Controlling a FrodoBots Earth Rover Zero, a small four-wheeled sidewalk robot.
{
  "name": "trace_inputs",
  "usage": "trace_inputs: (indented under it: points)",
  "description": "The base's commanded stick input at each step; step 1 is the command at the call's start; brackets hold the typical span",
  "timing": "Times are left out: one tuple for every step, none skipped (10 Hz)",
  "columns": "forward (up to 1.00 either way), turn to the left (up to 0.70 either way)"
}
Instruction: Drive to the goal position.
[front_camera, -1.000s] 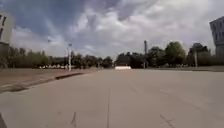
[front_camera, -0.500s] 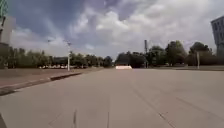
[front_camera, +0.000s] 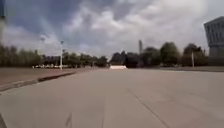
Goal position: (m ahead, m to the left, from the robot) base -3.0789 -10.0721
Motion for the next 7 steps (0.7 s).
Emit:
trace_inputs:
  points:
    - [1.0, 0.0]
    - [1.0, 0.0]
    - [1.0, 0.0]
    - [1.0, 0.0]
    - [1.0, 0.0]
    - [1.0, 0.0]
    - [1.0, 0.0]
